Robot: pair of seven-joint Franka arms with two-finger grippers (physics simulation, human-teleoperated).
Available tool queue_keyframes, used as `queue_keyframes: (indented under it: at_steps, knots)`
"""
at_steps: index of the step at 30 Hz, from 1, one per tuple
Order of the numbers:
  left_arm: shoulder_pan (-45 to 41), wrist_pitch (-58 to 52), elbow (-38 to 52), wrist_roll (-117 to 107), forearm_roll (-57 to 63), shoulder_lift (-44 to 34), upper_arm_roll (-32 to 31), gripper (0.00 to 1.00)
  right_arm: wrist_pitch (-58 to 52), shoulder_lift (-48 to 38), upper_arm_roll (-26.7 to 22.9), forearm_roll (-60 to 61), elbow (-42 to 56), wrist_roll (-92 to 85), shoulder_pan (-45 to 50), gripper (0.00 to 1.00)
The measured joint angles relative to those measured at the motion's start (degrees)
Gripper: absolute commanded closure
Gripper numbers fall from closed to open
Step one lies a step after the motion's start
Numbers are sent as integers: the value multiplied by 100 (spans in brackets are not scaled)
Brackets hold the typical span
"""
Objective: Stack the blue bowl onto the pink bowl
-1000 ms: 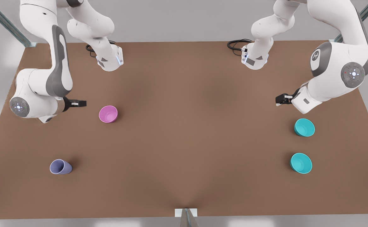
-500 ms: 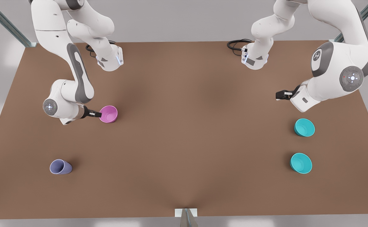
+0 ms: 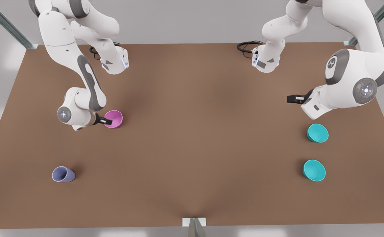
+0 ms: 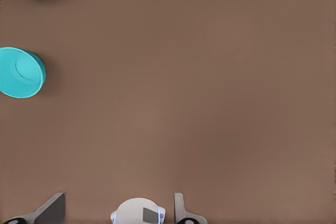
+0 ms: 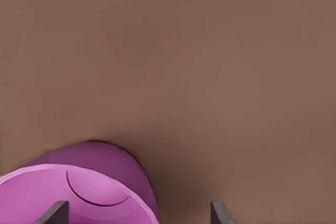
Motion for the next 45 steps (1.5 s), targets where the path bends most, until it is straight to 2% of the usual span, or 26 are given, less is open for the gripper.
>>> queue_keyframes:
  at_steps: [1, 2, 3, 6, 7, 9, 12, 14, 15, 17, 20, 21, 22, 25, 32, 33, 34, 36, 38, 40, 43, 45]
  knots:
    - [16, -4, 2, -1, 8, 4, 3, 0, 13, 42, 0, 23, 33, 6, -3, 15]
    - [26, -7, 3, -2, 15, 13, 8, 0, 23, 96, 0, 44, 72, 9, -10, 35]
    - [51, -14, 0, -2, 16, 14, 11, 0, 29, 148, 0, 92, 115, 2, -18, 48]
    - [99, -50, -17, -5, 14, 22, 8, 0, 40, 224, 0, 251, 173, -63, -30, 66]
    - [96, -62, -17, -6, 13, 20, 4, 0, 30, 227, 0, 274, 216, -78, -32, 68]
    - [67, -92, -14, -8, 5, 10, -1, 0, -51, 200, -4, 292, 376, -92, -33, 79]
    - [16, -132, -14, -15, -16, -2, -23, 0, -348, 84, -14, 309, 673, -113, -34, 79]
    - [7, -149, -7, -19, -22, -2, -22, 0, -1030, -655, 53, 515, 977, -103, 113, 79]
    - [10, -155, -6, -21, -25, 1, -22, 0, -1399, -796, 68, 739, 1503, -72, 315, 79]
    - [18, -166, -5, -25, -28, 6, -23, 0, -1822, -59, 77, 1111, 3124, 84, 944, 79]
    - [17, -176, -6, -29, -30, 7, -21, 0, -2111, 2305, 68, 1365, 6469, 609, 1827, 79]
    - [17, -178, -5, -30, -30, 8, -21, 0, -2138, 3055, 79, 1412, 7385, 817, 1995, 79]
    - [17, -180, -5, -31, -30, 7, -21, 0, -2109, 3557, 82, 1449, 7886, 1018, 2239, 79]
    - [21, -185, -1, -34, -27, 7, -21, 0, -1972, 4286, 58, 1485, 8288, 1655, 2920, 79]
    - [-16, -184, 102, -40, -51, 16, -24, 0, -1120, 4875, 25, 1498, 8340, 2904, 3397, 79]
    - [-65, -181, 145, -49, -58, 20, -16, 0, -1006, 4900, 25, 1499, 8338, 3047, 3405, 50]
    - [-90, -138, 166, -58, -35, 83, -9, 0, -913, 4913, 22, 1489, 8332, 3187, 3411, 0]
    - [102, -5, 176, -73, 73, 323, 5, 0, -768, 4918, 18, 1474, 8322, 3448, 3418, 0]
    - [664, 228, 182, -65, 217, 655, 47, 0, -692, 4871, 11, 1478, 8319, 3678, 3400, 0]
    - [872, 562, 189, 33, 375, 1017, 407, 0, -854, 4442, -29, 1488, 8286, 3882, 3209, 0]
    - [917, 1196, 192, 444, 413, 1476, 1302, 0, -1457, 3549, -23, 1479, 7941, 3994, 2098, 0]
    - [776, 1565, 170, 767, 415, 1658, 1785, 0, -2258, 3205, -19, 1580, 7912, 3683, 656, 0]
